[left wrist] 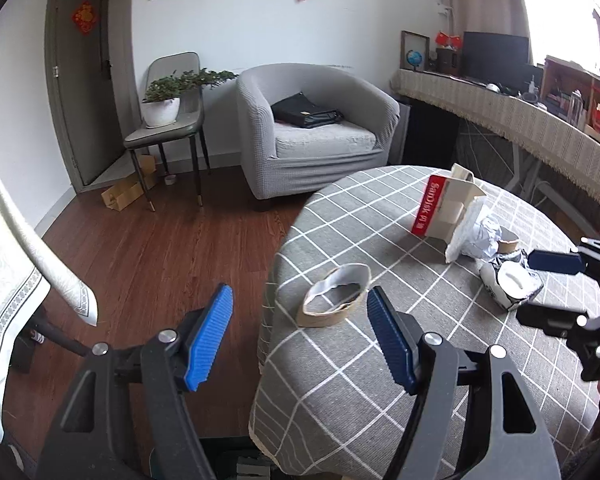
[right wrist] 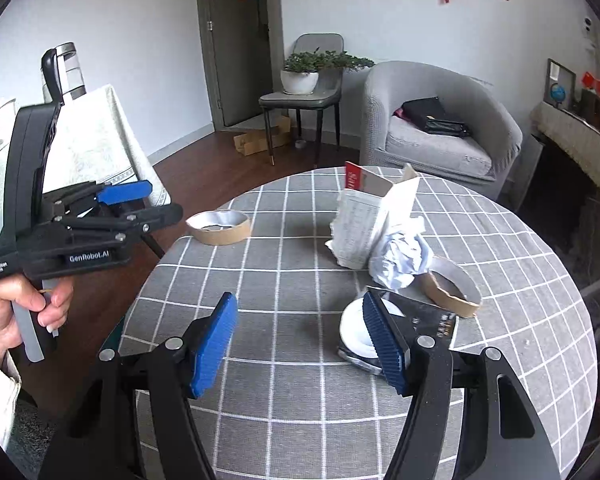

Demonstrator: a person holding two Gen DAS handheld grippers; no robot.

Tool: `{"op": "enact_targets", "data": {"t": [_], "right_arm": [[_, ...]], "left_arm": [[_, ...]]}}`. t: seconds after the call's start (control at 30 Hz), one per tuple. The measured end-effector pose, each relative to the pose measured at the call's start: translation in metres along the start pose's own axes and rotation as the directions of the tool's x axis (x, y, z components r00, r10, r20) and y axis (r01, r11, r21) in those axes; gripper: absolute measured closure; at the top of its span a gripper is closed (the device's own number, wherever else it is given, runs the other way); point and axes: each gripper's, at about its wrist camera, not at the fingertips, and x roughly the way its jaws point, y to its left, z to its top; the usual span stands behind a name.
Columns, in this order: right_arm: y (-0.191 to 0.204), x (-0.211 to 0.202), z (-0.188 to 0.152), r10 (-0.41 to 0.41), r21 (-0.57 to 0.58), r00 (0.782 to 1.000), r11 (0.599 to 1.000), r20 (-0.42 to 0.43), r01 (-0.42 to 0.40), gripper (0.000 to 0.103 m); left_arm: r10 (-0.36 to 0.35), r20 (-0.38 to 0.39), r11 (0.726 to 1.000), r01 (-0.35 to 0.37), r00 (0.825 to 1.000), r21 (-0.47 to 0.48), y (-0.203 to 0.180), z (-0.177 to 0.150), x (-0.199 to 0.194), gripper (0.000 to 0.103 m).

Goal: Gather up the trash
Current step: 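Move both grippers back over the table toward the remaining trash, then grasp the brown cardboard strip with the left gripper while the right gripper grasps the white cup lid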

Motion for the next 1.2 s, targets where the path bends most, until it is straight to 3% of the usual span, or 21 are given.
{"op": "enact_targets", "data": {"t": [0.27,0.67,0.87,1.07,1.2], "right_arm": [[-0.034,-0.002,-0.010,-0.001,0.070,1.000,0.998,-0.006,0.002,0.037],[-0.047,-0.001,-0.025,0.009,0.104,0.999,0.995,-0.036,-0.005,0.037],[-0.053,0.002,-0.026,0.024,0.127,0.999,0.992,-0.045,-0.018,0.037],[-0.053,0.005,-0.026,0.038,0.137,0.998,0.990,-0.053,-0.031,0.037],[-0.054,0.007,-0.026,0.041,0.140,0.998,0.990,-0.055,-0.033,0.037]], "left_arm": [[-0.054,-0.043,0.997,0.056,0.998,0.061,-0.029,-0.005,0.029,0.030],[-0.036,-0.047,0.999,0.035,0.998,-0.024,-0.017,0.003,0.042,0.032],[-0.064,-0.084,0.997,0.061,0.994,-0.046,-0.017,0.003,0.054,0.033],[-0.080,-0.106,0.993,0.070,0.991,-0.096,-0.014,0.007,0.062,0.044],[-0.070,-0.106,0.991,0.057,0.992,-0.121,-0.012,0.008,0.064,0.057]]}}
